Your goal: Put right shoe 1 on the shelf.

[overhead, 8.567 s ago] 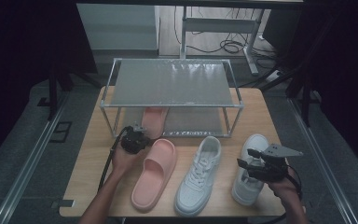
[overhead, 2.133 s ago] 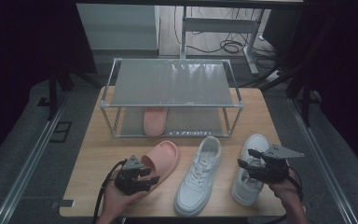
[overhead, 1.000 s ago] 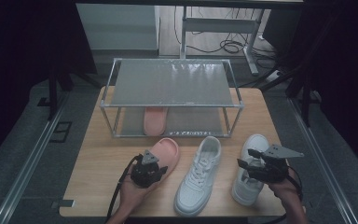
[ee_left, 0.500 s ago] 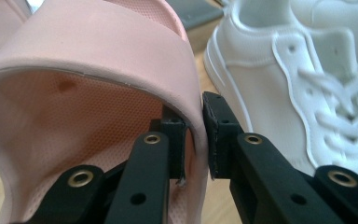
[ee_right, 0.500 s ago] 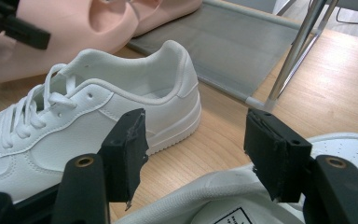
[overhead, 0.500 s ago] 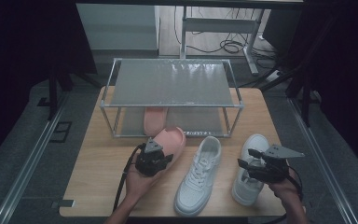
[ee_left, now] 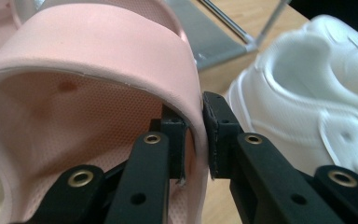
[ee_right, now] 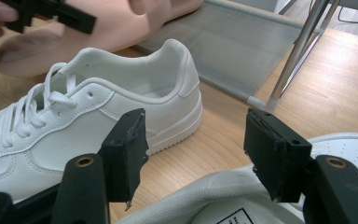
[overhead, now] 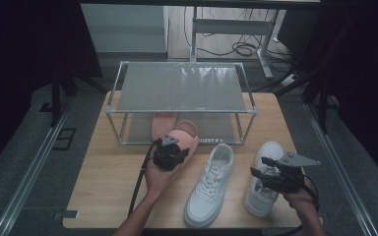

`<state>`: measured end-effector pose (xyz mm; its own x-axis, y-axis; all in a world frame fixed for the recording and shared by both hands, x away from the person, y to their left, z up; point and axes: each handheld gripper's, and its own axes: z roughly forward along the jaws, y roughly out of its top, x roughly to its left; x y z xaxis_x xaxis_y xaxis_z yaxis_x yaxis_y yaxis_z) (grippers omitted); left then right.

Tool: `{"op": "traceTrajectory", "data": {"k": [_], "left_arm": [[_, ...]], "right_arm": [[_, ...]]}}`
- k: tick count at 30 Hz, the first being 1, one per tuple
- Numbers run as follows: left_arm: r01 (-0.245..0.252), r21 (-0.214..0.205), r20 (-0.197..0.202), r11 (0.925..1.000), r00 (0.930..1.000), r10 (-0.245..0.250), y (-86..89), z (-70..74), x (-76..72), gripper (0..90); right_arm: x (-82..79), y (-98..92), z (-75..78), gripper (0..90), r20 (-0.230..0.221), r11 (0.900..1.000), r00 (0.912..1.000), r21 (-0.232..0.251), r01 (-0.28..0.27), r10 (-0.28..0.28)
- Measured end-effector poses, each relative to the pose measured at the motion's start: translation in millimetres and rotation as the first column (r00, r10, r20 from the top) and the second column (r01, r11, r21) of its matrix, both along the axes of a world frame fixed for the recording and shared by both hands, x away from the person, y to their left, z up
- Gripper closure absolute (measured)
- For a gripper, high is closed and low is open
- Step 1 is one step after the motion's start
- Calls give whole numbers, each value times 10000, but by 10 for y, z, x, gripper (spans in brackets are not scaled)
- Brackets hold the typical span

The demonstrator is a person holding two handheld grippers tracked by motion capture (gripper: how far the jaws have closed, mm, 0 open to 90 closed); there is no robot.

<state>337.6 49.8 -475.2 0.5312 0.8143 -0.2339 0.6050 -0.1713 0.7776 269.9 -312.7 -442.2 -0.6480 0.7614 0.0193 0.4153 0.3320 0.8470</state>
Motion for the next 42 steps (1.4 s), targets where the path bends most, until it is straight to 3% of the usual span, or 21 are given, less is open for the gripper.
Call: {"op": "traceTrajectory", "data": {"k": [4,7,12,13,19,27,33,38,42], "left_arm": [[-346,-41,1,9994,9994,346,-88,-26,120,804],[-538,-234,-250,9983,9983,532,-175,-52,261,805],[-875,-99,-246,9961,9959,872,-259,-79,379,806],[-1141,-103,-250,9934,9932,1138,-282,-98,433,806],[-1655,-219,-236,9860,9860,1650,-365,-164,548,809],[-2044,-126,-328,9788,9784,2039,-462,-191,665,808],[-2565,-137,-390,9664,9659,2558,-531,-216,768,810],[-2656,37,-436,9641,9631,2655,-560,-243,859,806],[-2910,19,-450,9567,9557,2908,-596,-242,908,803]], "right_arm": [[1,-6,1,395,5,10000,10000,11,-8,8],[-1,-16,5,395,11,10000,10000,48,10,-10],[-3,-25,12,395,24,9999,10000,99,36,-36],[-6,-28,14,395,59,9999,10000,114,29,-30],[-8,-40,25,396,85,9999,10000,143,38,-39],[-18,-49,39,396,128,9998,9999,201,9,-12],[-21,-45,43,396,139,9998,9999,215,-33,30],[-28,-48,51,396,162,9997,9999,233,-37,34],[-36,-61,63,396,210,9996,9998,293,-18,12]]}}
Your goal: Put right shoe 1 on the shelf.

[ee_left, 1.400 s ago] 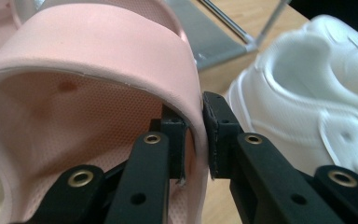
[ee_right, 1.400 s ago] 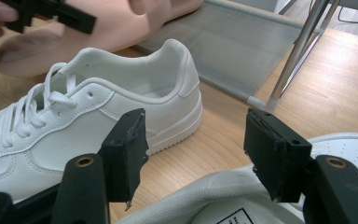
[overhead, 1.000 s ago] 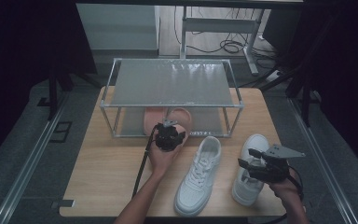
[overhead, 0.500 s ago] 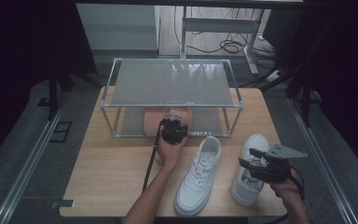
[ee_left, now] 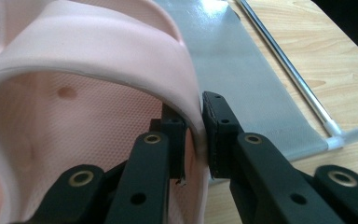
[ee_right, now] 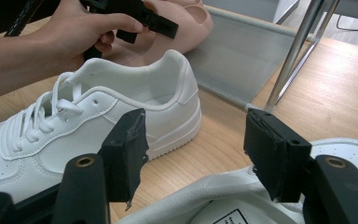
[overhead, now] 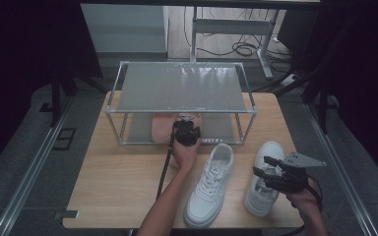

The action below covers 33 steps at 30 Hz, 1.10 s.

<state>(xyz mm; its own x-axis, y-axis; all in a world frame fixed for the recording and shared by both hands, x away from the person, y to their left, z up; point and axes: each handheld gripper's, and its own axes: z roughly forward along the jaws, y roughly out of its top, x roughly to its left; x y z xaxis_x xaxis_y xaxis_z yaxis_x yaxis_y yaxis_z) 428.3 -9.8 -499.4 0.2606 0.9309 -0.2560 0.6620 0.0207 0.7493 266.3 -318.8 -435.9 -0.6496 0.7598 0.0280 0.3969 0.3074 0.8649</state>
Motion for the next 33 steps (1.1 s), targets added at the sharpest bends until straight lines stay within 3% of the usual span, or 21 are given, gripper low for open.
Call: {"op": "traceTrajectory", "data": {"k": [1,5,6,11,16,21,26,27,32,33], "left_arm": [[33,177,34,9998,10000,-34,16,-20,30,803],[-280,88,-100,9996,9996,281,-2,-46,43,806],[278,351,118,9990,9995,-282,28,-58,74,805],[100,133,172,9999,9998,-103,7,-85,115,794],[370,155,159,9992,9992,-373,15,-69,96,679],[851,67,260,9963,9960,-853,38,2,12,568],[1250,-95,366,9921,9915,-1246,138,51,-74,541],[681,-719,4,9951,9977,-682,136,77,-149,525],[1005,-852,35,9913,9949,-1005,249,100,-264,521],[1266,-864,203,9882,9919,-1253,309,111,-329,531]], "right_arm": [[3,-5,-4,396,9,10000,10000,-13,9,-9],[-2,-3,-1,397,-3,10000,10000,-28,-20,20],[-5,0,2,396,9,10000,10000,-24,-36,36],[-4,1,0,397,16,10000,10000,-48,-33,33],[-1,-3,-4,396,10,10000,10000,-36,-16,16],[-1,15,-11,396,-5,10000,10000,-71,-54,54],[-1,3,-8,396,-23,10000,10000,-71,-10,9],[-1,1,-9,396,-28,10000,10000,-75,-13,13],[3,6,-12,396,-28,10000,10000,-91,-9,9],[3,12,-13,396,-43,9999,10000,-105,-19,18]]}}
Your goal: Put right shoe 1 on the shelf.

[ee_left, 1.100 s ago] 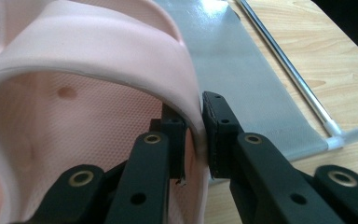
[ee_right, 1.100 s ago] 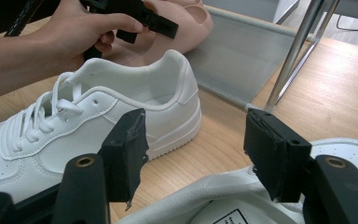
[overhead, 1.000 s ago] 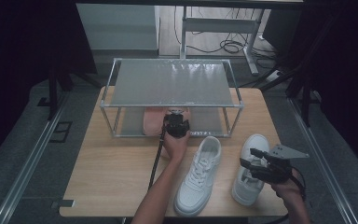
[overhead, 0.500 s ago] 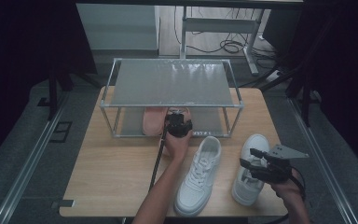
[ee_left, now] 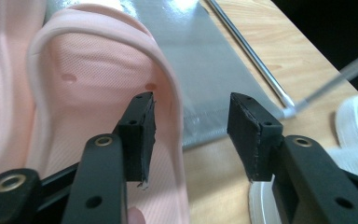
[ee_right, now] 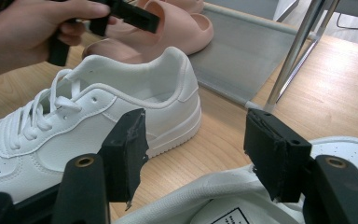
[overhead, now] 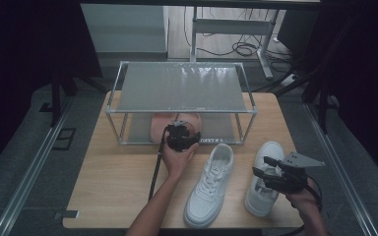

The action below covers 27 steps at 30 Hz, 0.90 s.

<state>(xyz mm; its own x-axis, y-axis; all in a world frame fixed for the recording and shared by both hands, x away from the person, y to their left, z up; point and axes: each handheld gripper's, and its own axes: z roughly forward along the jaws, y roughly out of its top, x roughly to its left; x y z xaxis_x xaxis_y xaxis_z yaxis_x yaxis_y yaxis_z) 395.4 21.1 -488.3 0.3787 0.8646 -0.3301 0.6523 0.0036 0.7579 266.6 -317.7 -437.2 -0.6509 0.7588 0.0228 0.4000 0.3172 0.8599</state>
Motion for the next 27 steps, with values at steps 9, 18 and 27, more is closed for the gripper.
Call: {"op": "traceTrajectory", "data": {"k": [9,18,27], "left_arm": [[967,383,594,9946,9933,-988,317,96,-285,752],[1971,856,554,9766,9778,-2022,573,125,-551,894],[2436,1239,359,9619,9677,-2497,768,48,-770,900]], "right_arm": [[0,10,-2,396,25,10000,10000,2,20,-20],[1,26,-7,398,86,10000,9999,-37,72,-71],[11,35,-22,397,41,10000,10000,-48,49,-49]]}}
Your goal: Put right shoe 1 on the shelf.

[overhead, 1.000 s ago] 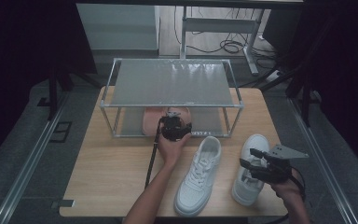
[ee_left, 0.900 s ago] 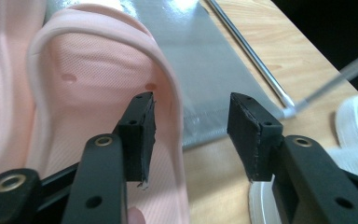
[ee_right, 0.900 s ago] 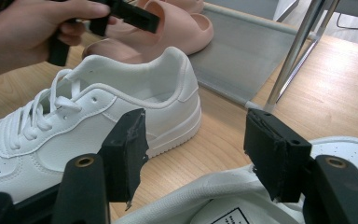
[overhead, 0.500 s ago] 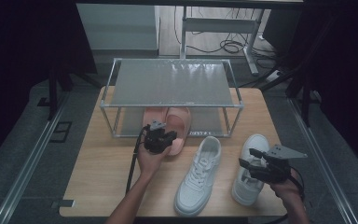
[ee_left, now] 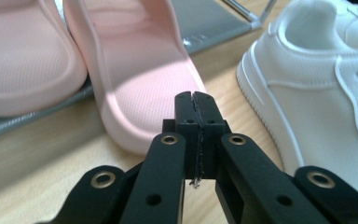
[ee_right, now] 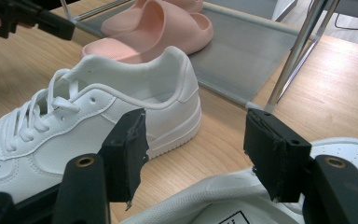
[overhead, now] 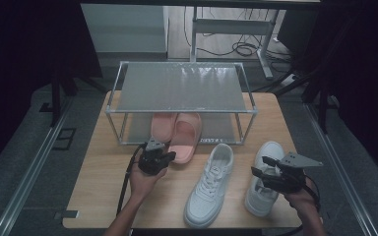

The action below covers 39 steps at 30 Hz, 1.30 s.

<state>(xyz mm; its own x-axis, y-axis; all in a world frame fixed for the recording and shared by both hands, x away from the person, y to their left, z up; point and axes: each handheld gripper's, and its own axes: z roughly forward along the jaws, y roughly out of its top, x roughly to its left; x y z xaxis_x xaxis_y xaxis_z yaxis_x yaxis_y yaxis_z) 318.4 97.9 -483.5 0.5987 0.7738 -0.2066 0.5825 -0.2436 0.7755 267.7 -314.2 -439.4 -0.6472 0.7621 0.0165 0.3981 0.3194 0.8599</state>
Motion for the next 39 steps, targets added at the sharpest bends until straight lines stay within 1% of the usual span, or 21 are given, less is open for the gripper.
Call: {"op": "traceTrajectory", "data": {"k": [1,2,4,6,7,8,11,12,14,16,21,33,39], "left_arm": [[63,151,7,9999,10000,-63,14,-25,-39,900],[63,151,7,9999,10000,-63,14,-25,-39,900],[247,299,67,9992,9997,-249,22,-48,-63,900],[308,566,118,9979,9994,-315,14,-68,-85,900],[356,601,107,9976,9993,-363,13,-78,-90,900],[445,590,124,9973,9989,-453,11,-87,-91,900],[578,864,58,9946,9983,-586,-21,-129,-90,900],[578,864,58,9946,9983,-586,-21,-129,-90,900],[694,1037,39,9922,9975,-702,-42,-153,-85,900],[789,1060,32,9912,9968,-797,-64,-164,-85,900],[928,1319,-20,9869,9956,-934,-133,-187,-54,900],[934,1482,-153,9845,9956,-922,-189,-203,28,900],[960,1457,-196,9847,9954,-942,-218,-221,65,900]], "right_arm": [[0,1,-1,398,-15,10000,10000,-2,2,-2],[0,1,-1,398,-15,10000,10000,-2,2,-2],[-2,2,1,397,-22,10000,10000,-24,-7,7],[-5,5,4,398,-15,10000,10000,-23,-2,2],[-8,7,5,397,17,10000,10000,-14,-4,4],[-8,7,5,397,17,10000,10000,-14,-4,4],[-4,-6,5,398,0,10000,10000,-25,43,-43],[-4,-6,5,398,0,10000,10000,-25,43,-43],[-3,-8,3,397,15,10000,10000,-2,53,-53],[-2,-10,3,397,16,10000,10000,-8,61,-61],[-6,-8,9,397,25,10000,10000,-35,51,-51],[-3,-9,4,397,12,10000,10000,-30,58,-58],[-4,-15,8,397,17,10000,10000,-43,58,-58]]}}
